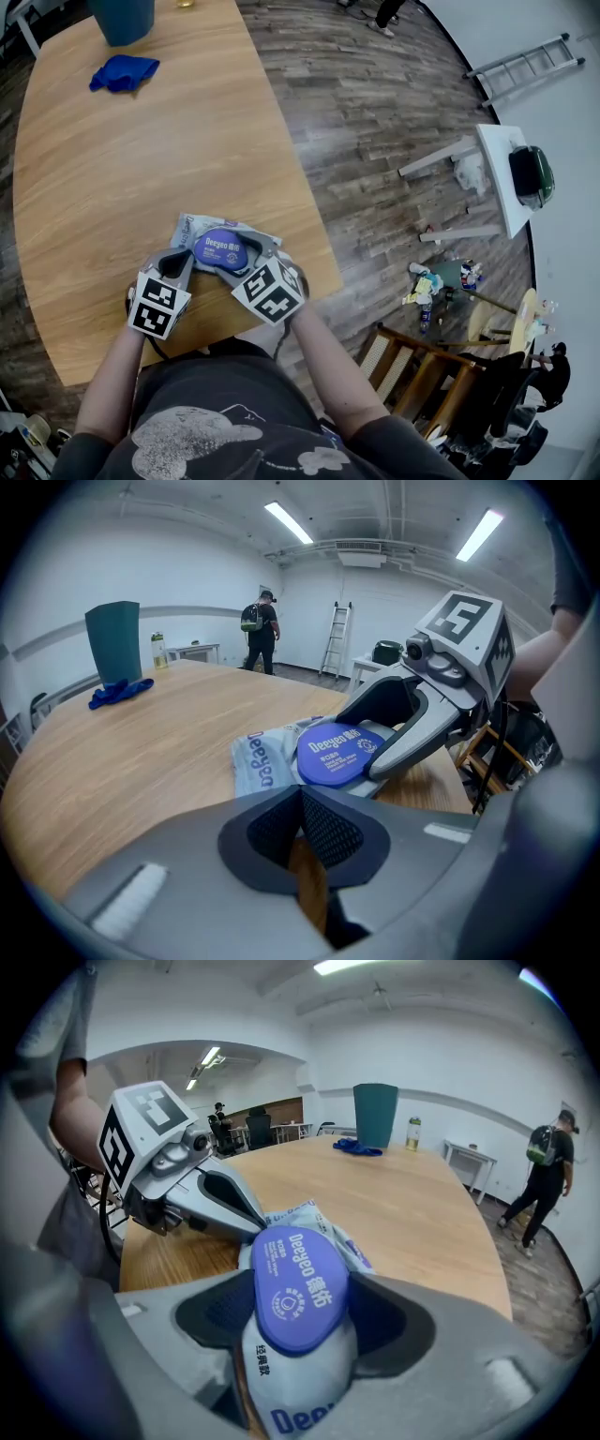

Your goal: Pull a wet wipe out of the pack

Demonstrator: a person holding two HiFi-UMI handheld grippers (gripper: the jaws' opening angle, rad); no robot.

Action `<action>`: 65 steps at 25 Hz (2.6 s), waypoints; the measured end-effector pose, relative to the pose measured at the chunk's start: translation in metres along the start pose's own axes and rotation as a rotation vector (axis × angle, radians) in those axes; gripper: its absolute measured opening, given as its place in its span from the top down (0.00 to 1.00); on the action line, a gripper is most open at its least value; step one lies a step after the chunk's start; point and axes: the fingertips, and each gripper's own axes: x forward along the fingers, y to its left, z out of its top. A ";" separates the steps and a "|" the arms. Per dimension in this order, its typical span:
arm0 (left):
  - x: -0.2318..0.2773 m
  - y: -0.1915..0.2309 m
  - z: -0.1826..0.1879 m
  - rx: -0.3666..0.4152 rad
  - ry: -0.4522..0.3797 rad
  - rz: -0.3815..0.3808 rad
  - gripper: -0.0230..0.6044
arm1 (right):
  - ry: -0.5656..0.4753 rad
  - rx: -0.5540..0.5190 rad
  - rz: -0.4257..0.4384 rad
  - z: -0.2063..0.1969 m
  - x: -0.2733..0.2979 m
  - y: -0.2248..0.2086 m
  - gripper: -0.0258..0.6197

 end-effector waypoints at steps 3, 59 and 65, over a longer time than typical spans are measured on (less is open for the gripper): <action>0.000 0.000 -0.001 -0.001 0.003 0.000 0.93 | 0.014 0.021 0.026 0.000 0.000 0.000 0.49; 0.003 -0.002 0.000 -0.009 0.015 0.005 0.93 | -0.175 0.240 -0.319 0.030 -0.029 -0.105 0.66; 0.002 -0.001 0.001 -0.011 0.011 0.006 0.93 | -0.130 0.239 -0.322 0.021 -0.011 -0.110 0.66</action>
